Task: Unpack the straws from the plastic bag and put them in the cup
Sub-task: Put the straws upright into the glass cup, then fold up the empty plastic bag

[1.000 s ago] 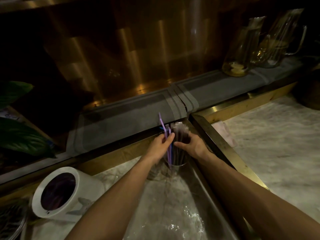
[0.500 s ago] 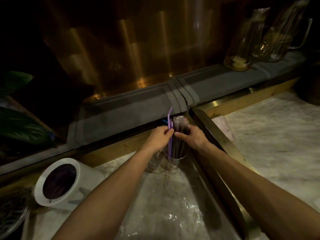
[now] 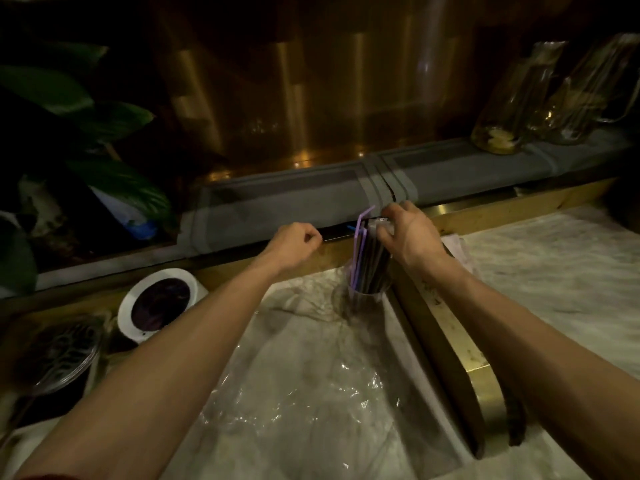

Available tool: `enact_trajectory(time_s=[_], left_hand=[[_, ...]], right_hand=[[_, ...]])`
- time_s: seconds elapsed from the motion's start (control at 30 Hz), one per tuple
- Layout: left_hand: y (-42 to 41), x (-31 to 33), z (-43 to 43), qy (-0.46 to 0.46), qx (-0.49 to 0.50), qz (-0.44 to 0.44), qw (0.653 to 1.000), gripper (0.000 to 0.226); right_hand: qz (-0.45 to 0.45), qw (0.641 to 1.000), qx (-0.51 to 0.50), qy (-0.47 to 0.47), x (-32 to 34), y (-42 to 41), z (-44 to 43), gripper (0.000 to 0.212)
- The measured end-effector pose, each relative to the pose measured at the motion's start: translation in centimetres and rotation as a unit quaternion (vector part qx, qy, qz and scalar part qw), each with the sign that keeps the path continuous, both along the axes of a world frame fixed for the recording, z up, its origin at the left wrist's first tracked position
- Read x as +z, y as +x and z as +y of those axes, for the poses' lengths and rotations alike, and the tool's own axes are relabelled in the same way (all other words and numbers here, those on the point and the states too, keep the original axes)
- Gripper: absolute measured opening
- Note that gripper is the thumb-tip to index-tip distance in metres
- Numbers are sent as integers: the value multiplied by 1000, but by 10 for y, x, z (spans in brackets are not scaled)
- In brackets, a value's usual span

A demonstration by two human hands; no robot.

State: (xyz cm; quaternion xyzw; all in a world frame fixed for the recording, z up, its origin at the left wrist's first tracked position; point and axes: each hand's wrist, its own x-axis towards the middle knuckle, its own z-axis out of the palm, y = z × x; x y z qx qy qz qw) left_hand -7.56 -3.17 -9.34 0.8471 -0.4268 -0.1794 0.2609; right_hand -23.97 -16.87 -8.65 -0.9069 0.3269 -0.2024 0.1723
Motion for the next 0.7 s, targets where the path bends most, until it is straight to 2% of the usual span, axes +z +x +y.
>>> enact_trajectory(time_s=[0.17, 0.4, 0.53, 0.7], left_hand=[[0, 17, 31, 22, -1, -80, 997, 24], [-9, 3, 88, 111, 56, -193, 973, 27], [-17, -29, 133, 191, 105, -179, 959, 31], [-35, -66, 175, 221, 153, -161, 950, 32]], right_hand=[[56, 992, 77, -80, 18, 15, 31, 26], [143, 969, 172, -108, 5, 42, 73, 26], [208, 947, 226, -91, -21, 53, 94, 29], [247, 928, 262, -93, -58, 63, 112, 32]])
